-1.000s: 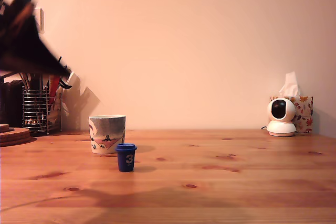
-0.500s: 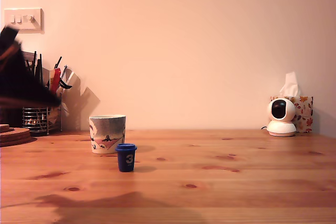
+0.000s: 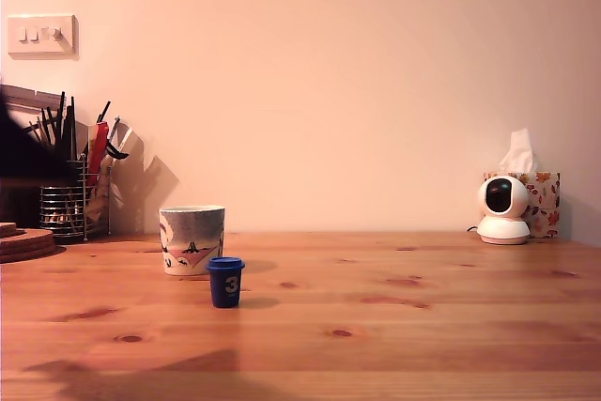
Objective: Pick up the coffee capsules on the table and drop them inside the coffee cup
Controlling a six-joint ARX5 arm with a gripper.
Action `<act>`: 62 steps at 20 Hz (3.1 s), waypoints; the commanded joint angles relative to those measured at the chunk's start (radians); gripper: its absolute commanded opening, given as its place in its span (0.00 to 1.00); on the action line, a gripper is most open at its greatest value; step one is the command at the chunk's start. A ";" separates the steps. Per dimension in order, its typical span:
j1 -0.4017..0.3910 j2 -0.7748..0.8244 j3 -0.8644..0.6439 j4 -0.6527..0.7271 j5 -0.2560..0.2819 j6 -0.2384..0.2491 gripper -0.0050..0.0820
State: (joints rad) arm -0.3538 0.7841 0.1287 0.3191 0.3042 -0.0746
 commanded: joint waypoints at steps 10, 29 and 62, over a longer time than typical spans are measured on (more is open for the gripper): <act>-0.003 -0.046 -0.038 -0.058 0.033 0.055 0.25; -0.005 0.106 -0.038 0.085 0.029 0.135 0.73; -0.094 0.988 0.256 0.594 0.051 0.158 0.73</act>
State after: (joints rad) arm -0.4431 1.7523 0.3775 0.9012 0.3496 0.0704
